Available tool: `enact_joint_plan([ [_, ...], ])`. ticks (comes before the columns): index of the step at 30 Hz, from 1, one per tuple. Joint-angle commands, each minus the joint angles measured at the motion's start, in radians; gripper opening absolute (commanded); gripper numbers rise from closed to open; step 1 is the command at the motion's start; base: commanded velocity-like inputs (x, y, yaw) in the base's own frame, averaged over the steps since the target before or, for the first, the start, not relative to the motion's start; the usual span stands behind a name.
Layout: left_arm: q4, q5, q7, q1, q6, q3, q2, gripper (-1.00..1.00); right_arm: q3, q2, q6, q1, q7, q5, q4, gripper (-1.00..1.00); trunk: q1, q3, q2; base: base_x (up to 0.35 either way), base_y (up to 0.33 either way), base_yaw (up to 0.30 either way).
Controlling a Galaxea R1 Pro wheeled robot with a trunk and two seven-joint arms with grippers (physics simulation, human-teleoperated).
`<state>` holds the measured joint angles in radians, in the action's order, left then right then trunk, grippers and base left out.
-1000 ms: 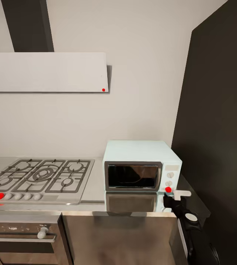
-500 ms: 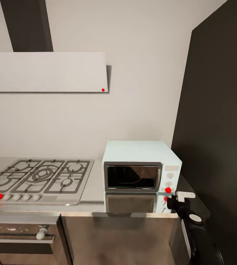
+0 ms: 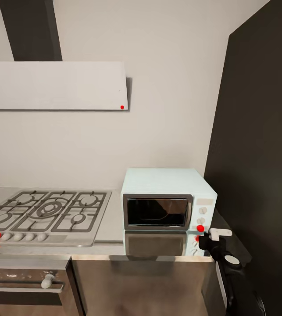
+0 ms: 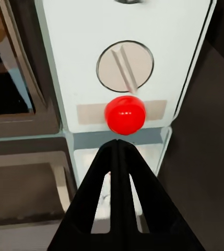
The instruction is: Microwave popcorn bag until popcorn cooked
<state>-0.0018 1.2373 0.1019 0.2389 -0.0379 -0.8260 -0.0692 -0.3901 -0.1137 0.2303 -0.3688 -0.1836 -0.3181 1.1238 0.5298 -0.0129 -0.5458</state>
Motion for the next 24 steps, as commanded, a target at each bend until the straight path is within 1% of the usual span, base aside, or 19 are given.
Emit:
enact_joint_plan([
  [1, -0.001, 0.007, 0.004, 0.000, -0.002, -0.009, 0.003, 1.00, -0.005, -0.001, 0.004, -0.001, -0.010, -0.010, 0.001, -1.00, 0.001, -0.001, -0.001, 0.179, 0.000, 0.000],
  [4, -0.001, 0.007, 0.004, 0.000, -0.002, -0.010, 0.007, 1.00, -0.006, -0.001, 0.003, -0.001, -0.009, -0.006, -0.002, -1.00, 0.001, -0.001, -0.001, 0.196, 0.000, 0.000],
  [9, -0.001, 0.007, 0.004, 0.000, -0.002, -0.010, 0.008, 1.00, -0.006, -0.001, 0.003, -0.001, -0.006, -0.005, -0.013, -1.00, 0.001, -0.001, -0.001, 0.179, 0.000, 0.000],
  [11, -0.001, 0.008, 0.004, 0.000, -0.003, -0.009, 0.008, 1.00, -0.009, 0.000, 0.003, -0.001, -0.003, -0.004, -0.039, -1.00, 0.001, -0.001, -0.001, 0.073, 0.000, 0.000],
  [13, -0.001, 0.008, 0.004, 0.000, -0.002, -0.009, 0.008, 1.00, -0.008, 0.000, 0.003, -0.001, -0.002, -0.004, -0.041, -1.00, 0.001, -0.001, -0.001, 0.011, 0.000, 0.000],
  [15, -0.001, 0.009, 0.004, 0.000, -0.003, -0.008, 0.008, 1.00, -0.008, 0.019, 0.003, -0.001, -0.002, -0.004, -0.044, -1.00, 0.001, -0.001, -0.001, 0.002, 0.000, 0.000],
  [18, -0.001, 0.011, 0.004, 0.000, -0.003, -0.008, 0.007, 1.00, -0.008, 0.033, 0.003, -0.001, -0.003, -0.004, -0.045, -1.00, 0.001, -0.001, -0.001, 0.000, 0.000, 0.000],
  [24, -0.001, 0.007, 0.004, 0.000, -0.004, -0.008, 0.008, 1.00, -0.008, 0.037, 0.003, -0.001, -0.002, -0.004, -0.045, -1.00, 0.001, -0.001, -0.001, 0.041, 0.000, 0.000],
])
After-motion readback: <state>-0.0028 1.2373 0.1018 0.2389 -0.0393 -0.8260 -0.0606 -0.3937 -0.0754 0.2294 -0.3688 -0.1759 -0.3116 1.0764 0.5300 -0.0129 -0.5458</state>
